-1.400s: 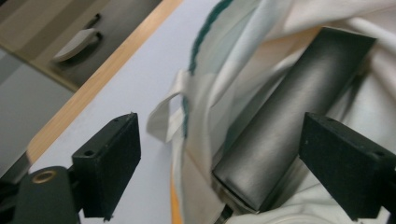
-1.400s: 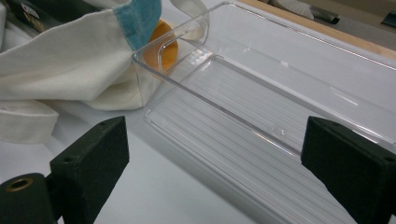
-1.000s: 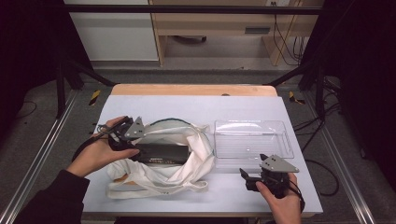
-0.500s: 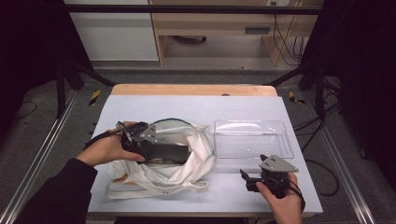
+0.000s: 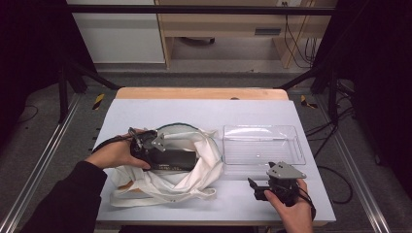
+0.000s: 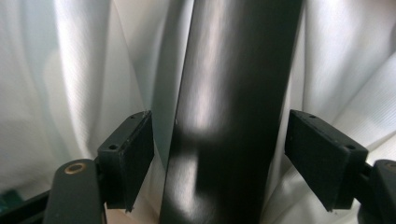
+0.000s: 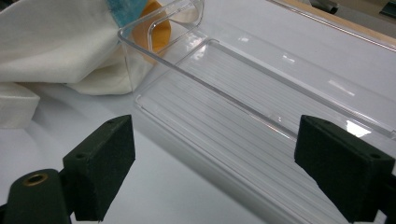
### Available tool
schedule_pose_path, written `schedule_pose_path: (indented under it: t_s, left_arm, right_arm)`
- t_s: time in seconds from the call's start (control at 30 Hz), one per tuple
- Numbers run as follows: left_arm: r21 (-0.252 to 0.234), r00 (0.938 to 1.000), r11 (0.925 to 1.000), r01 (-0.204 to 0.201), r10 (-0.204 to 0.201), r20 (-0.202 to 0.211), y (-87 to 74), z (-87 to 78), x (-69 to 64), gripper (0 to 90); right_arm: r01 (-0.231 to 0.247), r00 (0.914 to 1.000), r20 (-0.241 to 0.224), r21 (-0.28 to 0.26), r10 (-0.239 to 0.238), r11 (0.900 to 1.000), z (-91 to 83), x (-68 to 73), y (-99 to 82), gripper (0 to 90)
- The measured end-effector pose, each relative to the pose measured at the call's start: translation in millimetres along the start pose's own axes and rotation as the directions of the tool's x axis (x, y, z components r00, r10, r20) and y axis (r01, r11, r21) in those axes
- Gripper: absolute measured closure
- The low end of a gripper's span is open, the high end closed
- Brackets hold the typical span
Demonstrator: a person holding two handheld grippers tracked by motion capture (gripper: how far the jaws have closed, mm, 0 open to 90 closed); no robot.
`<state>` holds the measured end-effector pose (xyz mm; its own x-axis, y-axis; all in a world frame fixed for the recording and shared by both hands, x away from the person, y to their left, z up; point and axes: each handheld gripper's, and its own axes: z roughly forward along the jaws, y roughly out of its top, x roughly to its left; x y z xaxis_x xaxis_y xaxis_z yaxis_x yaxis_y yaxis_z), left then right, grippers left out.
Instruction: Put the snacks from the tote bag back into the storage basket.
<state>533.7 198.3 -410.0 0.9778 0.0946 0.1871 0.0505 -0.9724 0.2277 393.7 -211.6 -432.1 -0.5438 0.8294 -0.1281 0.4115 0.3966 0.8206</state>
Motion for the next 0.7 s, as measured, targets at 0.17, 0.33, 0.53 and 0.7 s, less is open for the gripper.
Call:
schedule_pose_path:
  t_s: [0.17, 0.33, 0.53, 0.7]
  left_arm:
    - [0.014, 0.9998, 0.9999, -0.004, 0.004, 0.021, -5.2, 7.5, 3.1, 25.0]
    - [0.017, 0.9993, 0.9997, -0.02, 0.019, 0.032, -4.5, 12.7, 1.4, 29.3]
    - [0.006, 0.9991, 0.9992, -0.039, 0.039, 0.018, -5.7, 10.0, 0.2, 38.2]
    - [-0.019, 0.9982, 0.9981, -0.059, 0.059, 0.005, -9.0, 2.7, -4.3, 41.8]
  right_arm:
    - [0.0, 1.0, -0.003, -0.003, 0.0, 1.0, -0.1, 0.0, 0.2, 12.7]
    - [-0.007, 1.0, -0.002, 0.001, 0.007, 1.0, 0.2, -0.7, -0.3, 12.5]
    - [-0.012, 0.9999, 0.007, 0.01, 0.012, 0.9999, -0.1, -2.5, -1.3, 11.9]
    - [-0.017, 0.9998, 0.005, 0.012, 0.017, 0.9998, 0.2, -2.7, -1.6, 11.7]
